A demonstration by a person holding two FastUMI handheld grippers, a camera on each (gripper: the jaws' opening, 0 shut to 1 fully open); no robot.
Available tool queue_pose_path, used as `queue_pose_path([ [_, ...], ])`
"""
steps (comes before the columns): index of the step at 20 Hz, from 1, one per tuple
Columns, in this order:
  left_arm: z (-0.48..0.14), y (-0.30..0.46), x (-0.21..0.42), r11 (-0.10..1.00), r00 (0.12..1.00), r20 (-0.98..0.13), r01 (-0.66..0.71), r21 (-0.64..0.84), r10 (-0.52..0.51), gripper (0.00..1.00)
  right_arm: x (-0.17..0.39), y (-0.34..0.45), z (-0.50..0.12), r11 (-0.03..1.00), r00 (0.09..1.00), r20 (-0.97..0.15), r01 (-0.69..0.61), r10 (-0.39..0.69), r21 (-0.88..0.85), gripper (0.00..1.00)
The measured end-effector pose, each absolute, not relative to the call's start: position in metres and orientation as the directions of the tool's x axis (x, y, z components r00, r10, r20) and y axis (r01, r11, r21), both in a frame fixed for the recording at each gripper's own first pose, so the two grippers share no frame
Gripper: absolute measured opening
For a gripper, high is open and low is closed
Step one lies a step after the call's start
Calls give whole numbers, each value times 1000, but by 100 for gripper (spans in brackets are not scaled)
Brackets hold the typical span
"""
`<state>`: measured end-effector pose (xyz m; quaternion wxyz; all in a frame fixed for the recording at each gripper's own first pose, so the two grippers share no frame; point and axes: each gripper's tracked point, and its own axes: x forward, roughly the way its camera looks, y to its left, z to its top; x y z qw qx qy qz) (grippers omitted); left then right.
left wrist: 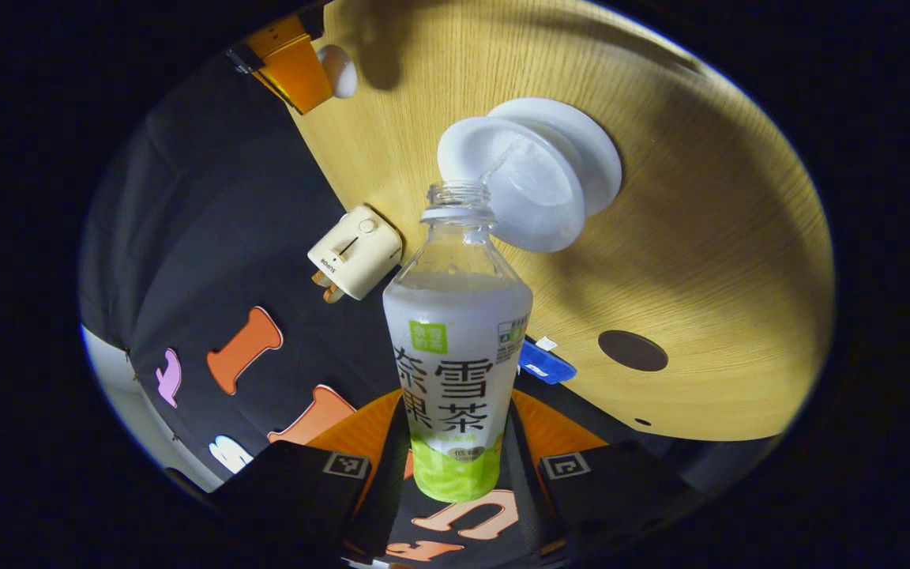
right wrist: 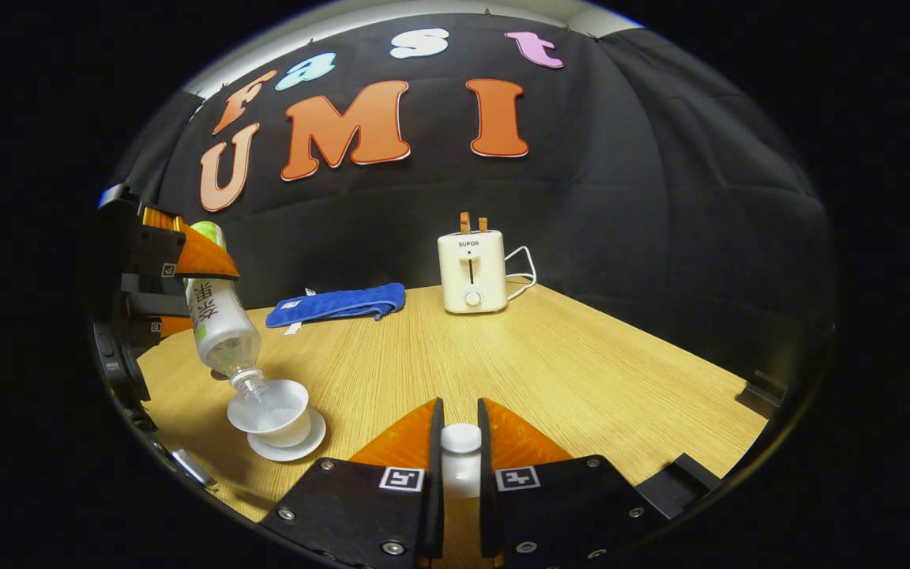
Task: Open the teacup lid with one hand, grasp the water bottle and pour water into the teacup with the other hand; after pouring, place the water bottle on the coaster and then close the teacup lid.
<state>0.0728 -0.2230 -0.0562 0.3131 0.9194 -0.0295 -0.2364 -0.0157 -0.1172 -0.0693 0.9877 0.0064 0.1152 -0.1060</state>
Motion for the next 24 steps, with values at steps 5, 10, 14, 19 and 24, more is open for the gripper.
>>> queue_pose_path([
  [5, -71, -219, 73, -780, 866, -459, 143, 609, -200, 64, -16, -118, -69, 977, 951, -229, 212, -209, -13, 19],
  [10, -87, -197, 77, -573, 856, -478, 295, 764, -196, 63, -15, -118, -68, 977, 950, -232, 212, -209, -15, 19],
  [14, -116, -186, 75, -307, 825, -538, 473, 826, -175, 65, -15, -118, -67, 976, 949, -233, 216, -213, -13, 19],
  [19, -143, -187, 79, 27, 825, -515, 535, 845, -233, 61, -12, -113, -64, 978, 950, -232, 208, -208, -23, 18],
  [24, -178, -194, 77, 377, 831, -492, 557, 740, -262, 64, -10, -108, -65, 980, 951, -236, 198, -198, -23, 18],
])
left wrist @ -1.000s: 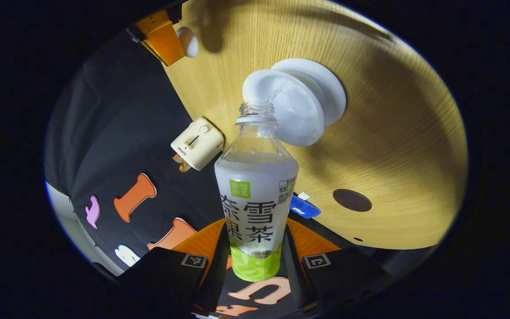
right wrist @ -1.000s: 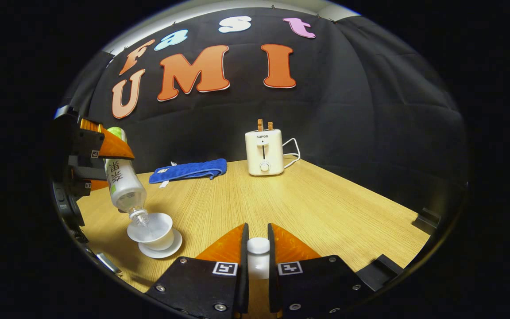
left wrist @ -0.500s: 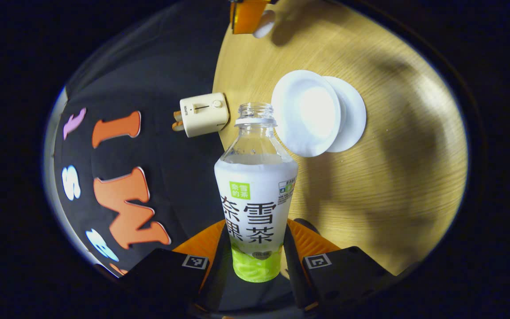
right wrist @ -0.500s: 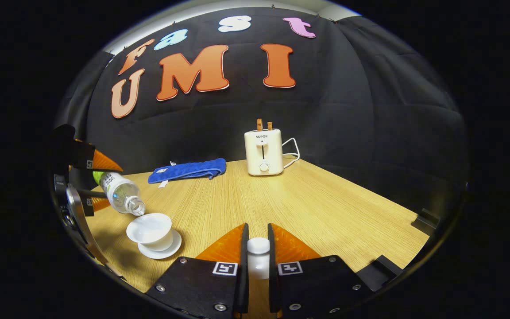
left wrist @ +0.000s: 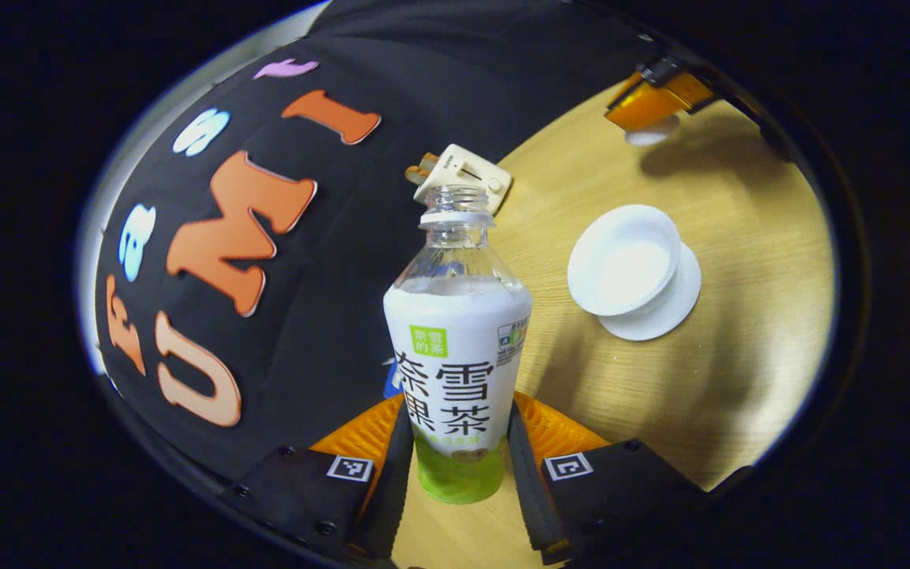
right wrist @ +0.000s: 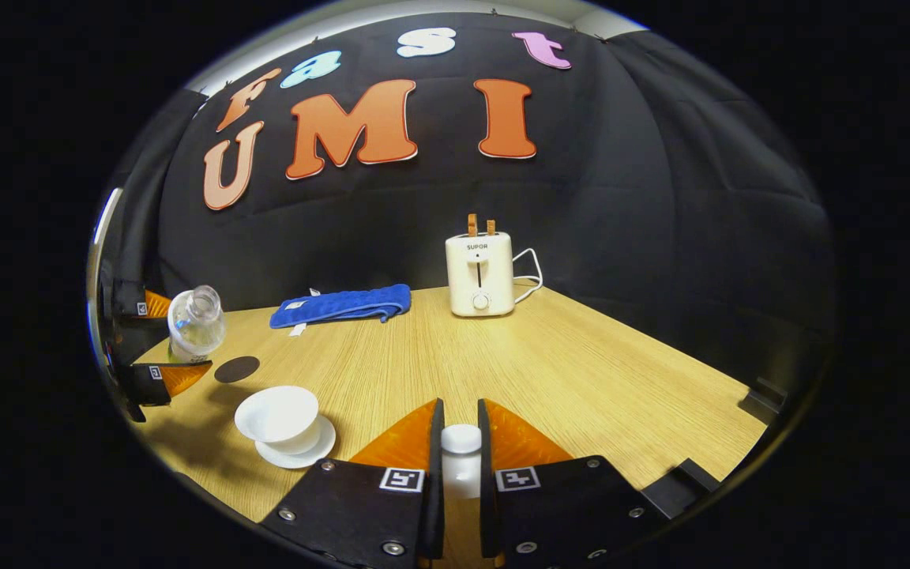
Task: Open the teacup lid with one hand, grasp the water bottle and pour water into the teacup with the other hand; after pouring, place the water bottle on the coaster and then close the teacup lid.
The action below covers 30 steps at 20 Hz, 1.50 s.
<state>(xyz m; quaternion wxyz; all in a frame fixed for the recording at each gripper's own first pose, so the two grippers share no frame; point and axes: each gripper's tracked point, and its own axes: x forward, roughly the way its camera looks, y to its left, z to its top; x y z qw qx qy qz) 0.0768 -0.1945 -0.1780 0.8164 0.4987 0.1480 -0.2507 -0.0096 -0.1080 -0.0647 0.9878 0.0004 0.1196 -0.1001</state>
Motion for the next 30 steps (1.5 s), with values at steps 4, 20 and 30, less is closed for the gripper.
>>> queue_pose_path([
  [4, -200, -206, 75, 611, 839, -475, 527, 590, -265, 64, -8, -107, -65, 979, 949, -242, 200, -201, -30, 19],
  [20, -182, -243, 95, 958, 901, -359, 280, 53, -244, 62, -4, -96, -68, 979, 942, -267, 191, -205, -77, 19],
  [30, -202, -256, 96, 960, 880, -387, 274, -59, -275, 63, -2, -99, -74, 975, 933, -283, 205, -222, -86, 18],
])
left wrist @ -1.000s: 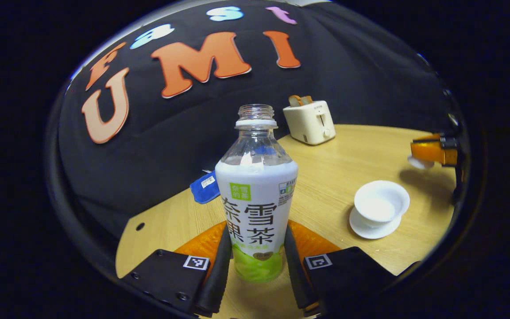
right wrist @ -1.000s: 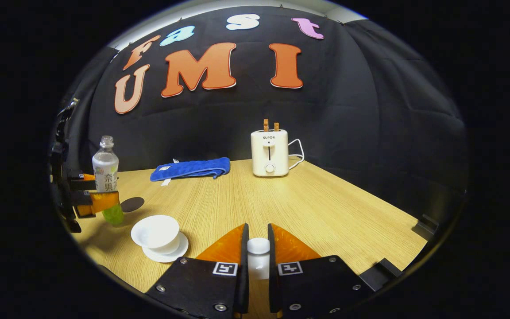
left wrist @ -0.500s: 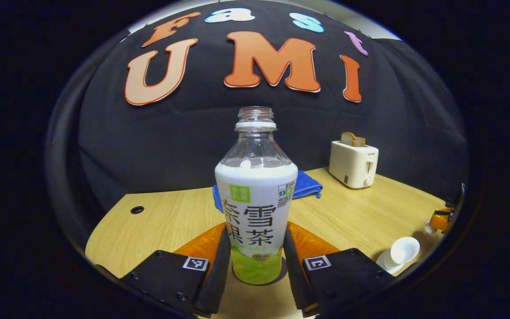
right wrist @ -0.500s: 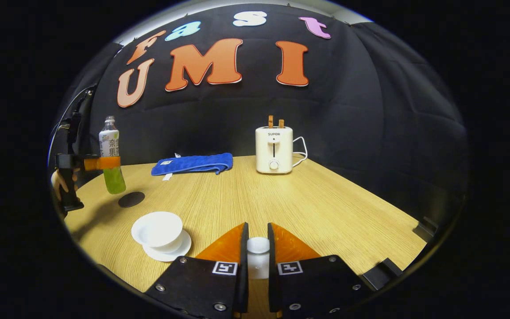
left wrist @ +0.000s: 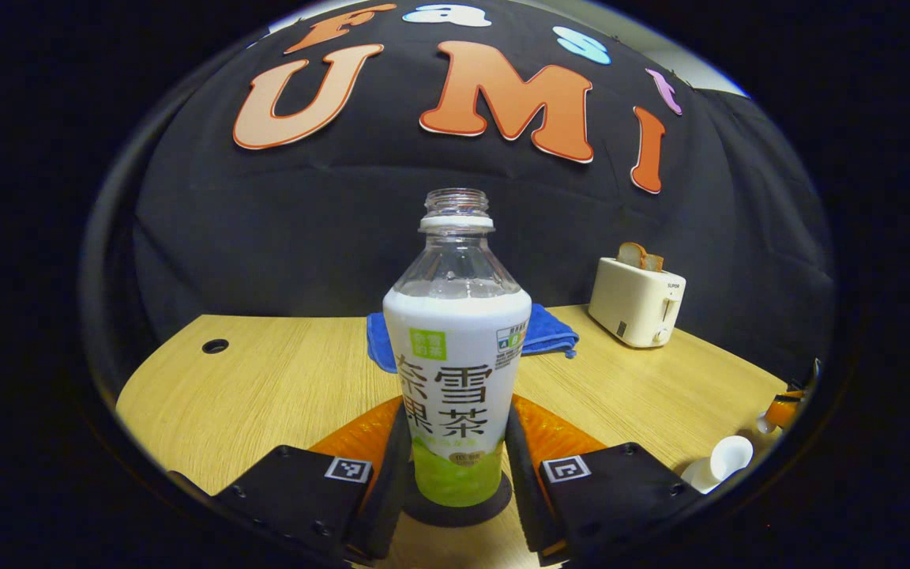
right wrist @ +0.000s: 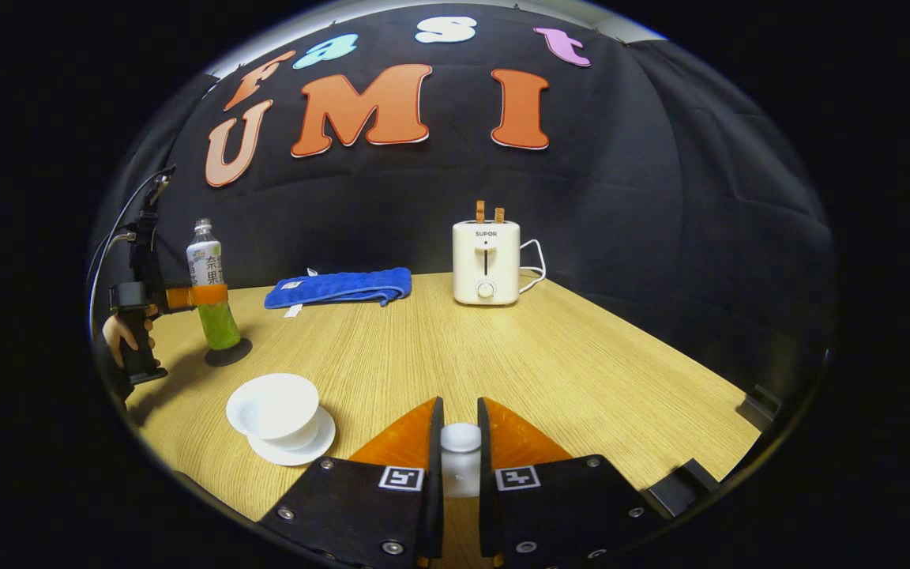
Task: Open the teacup lid with one hand, grasp the water bottle and pour water into the teacup with the other hand; after pouring, place the water bottle on the coaster and then close the teacup lid.
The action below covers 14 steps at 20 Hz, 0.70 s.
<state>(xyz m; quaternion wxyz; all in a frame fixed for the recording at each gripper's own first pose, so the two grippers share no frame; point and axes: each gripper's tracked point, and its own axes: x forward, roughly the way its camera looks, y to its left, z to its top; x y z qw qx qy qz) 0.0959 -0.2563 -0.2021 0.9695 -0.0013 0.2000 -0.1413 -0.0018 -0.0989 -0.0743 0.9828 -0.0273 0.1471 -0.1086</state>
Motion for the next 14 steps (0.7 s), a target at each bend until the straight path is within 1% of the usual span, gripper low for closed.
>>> queue_pose_path([
  [1, -203, -255, 95, 961, 879, -391, 270, -63, -272, 63, -2, -99, -75, 975, 933, -285, 205, -221, -85, 18],
  [3, -203, -257, 96, 961, 881, -386, 269, -68, -274, 64, -2, -98, -76, 975, 933, -287, 202, -219, -87, 19],
  [5, -205, -255, 93, 962, 876, -399, 267, -63, -270, 63, -2, -96, -76, 976, 933, -288, 199, -217, -88, 19],
  [7, -205, -254, 93, 961, 877, -397, 270, -64, -272, 65, -1, -94, -77, 976, 933, -290, 198, -215, -88, 19],
  [9, -203, -255, 94, 960, 881, -383, 272, -65, -276, 63, -1, -93, -76, 976, 933, -289, 197, -214, -89, 19],
  [11, -202, -255, 96, 959, 885, -371, 280, -55, -279, 64, -1, -92, -75, 977, 935, -286, 194, -211, -85, 19],
  [14, -201, -253, 97, 958, 886, -373, 283, -40, -277, 68, -1, -90, -72, 978, 938, -278, 191, -207, -83, 18],
])
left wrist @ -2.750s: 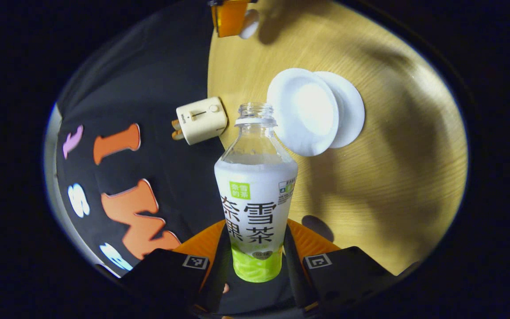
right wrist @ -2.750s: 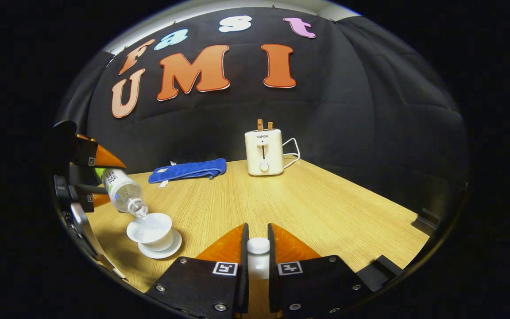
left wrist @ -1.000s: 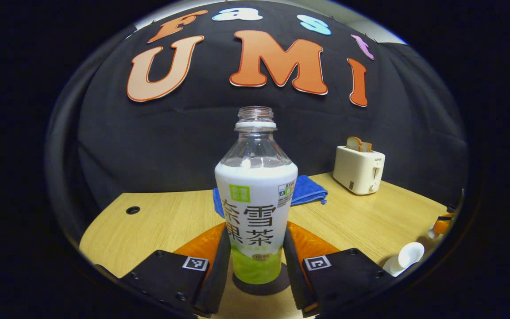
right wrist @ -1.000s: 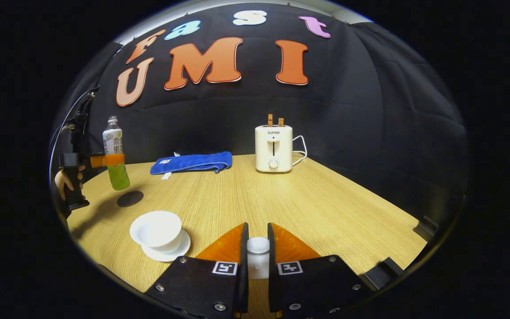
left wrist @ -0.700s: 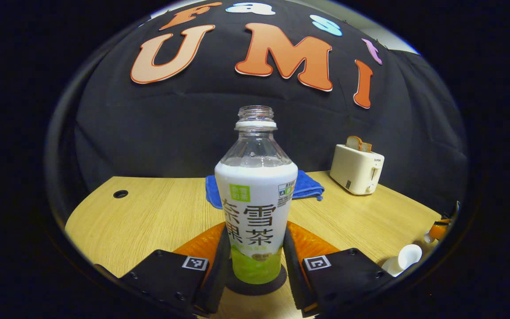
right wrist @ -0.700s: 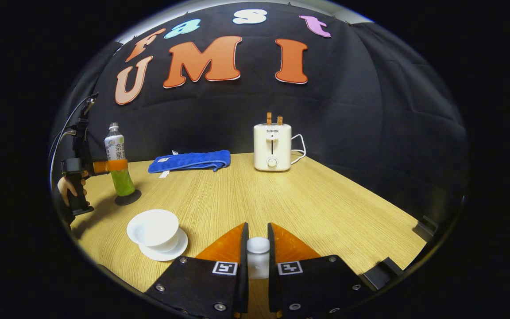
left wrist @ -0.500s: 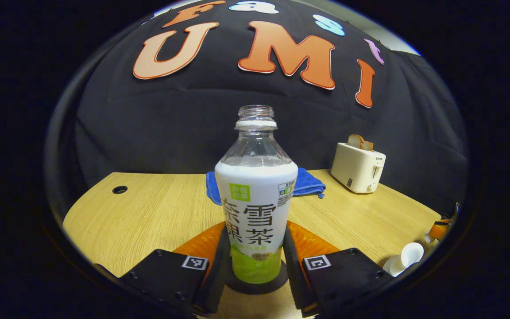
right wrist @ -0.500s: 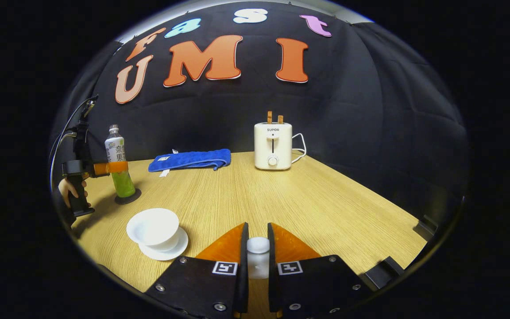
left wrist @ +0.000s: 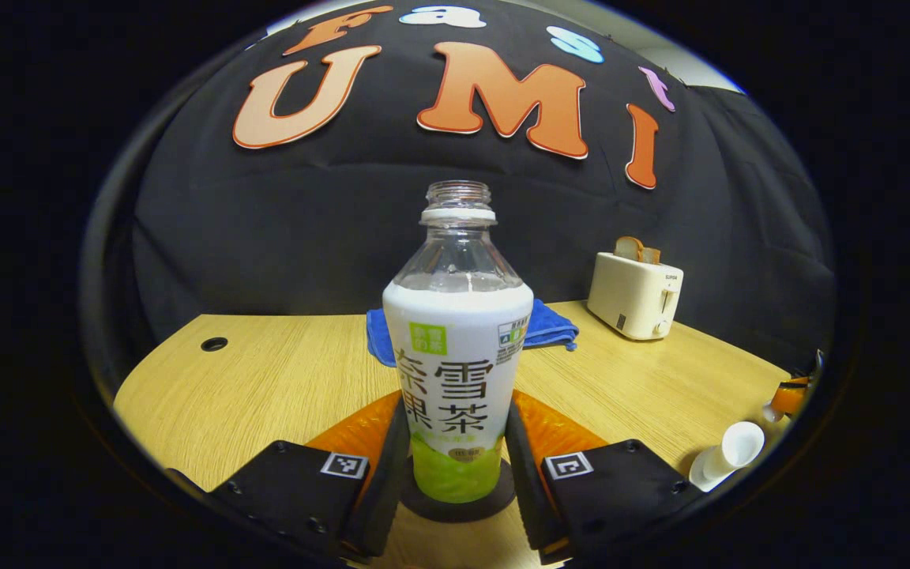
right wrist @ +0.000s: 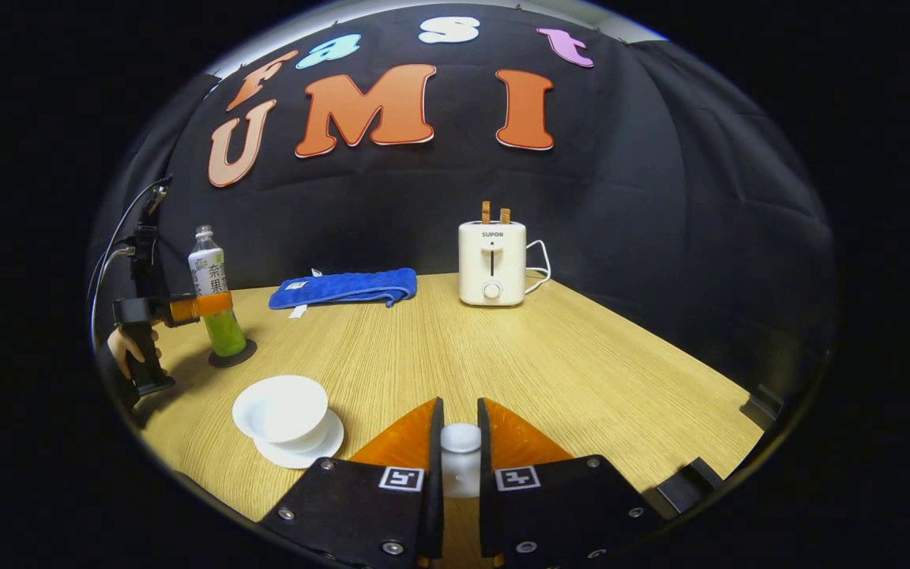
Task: Open the teacup lid with one hand, grasp the water bottle and pour water into the teacup with the other hand; after pouring, place the water bottle on the coaster and then close the teacup lid.
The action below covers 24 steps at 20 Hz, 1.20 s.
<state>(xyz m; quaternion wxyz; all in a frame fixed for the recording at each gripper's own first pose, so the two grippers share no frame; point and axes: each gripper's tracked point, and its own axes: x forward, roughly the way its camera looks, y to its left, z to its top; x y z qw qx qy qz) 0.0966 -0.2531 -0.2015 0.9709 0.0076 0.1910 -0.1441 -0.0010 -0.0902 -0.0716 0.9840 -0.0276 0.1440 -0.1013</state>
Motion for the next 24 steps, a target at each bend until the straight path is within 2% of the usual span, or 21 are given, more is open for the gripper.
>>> queue_pose_path([
  [9, -205, -250, 93, 963, 882, -395, 268, -29, -257, 72, -1, -90, -66, 979, 943, -263, 190, -204, -80, 18],
  [11, -203, -250, 93, 964, 886, -389, 262, -31, -253, 92, 0, -90, -64, 978, 944, -258, 192, -206, -81, 19],
  [12, -203, -251, 92, 965, 887, -386, 260, -34, -252, 96, 0, -91, -63, 976, 943, -253, 199, -216, -94, 19],
  [18, -198, -246, 82, 973, 896, -382, 231, -30, -224, 97, 9, -65, -34, 986, 968, -193, 144, -158, -87, 19],
  [24, -182, -232, 72, 987, 936, -314, 163, -10, -158, 96, 24, -8, -21, 997, 987, -163, 4, -16, -75, 18],
])
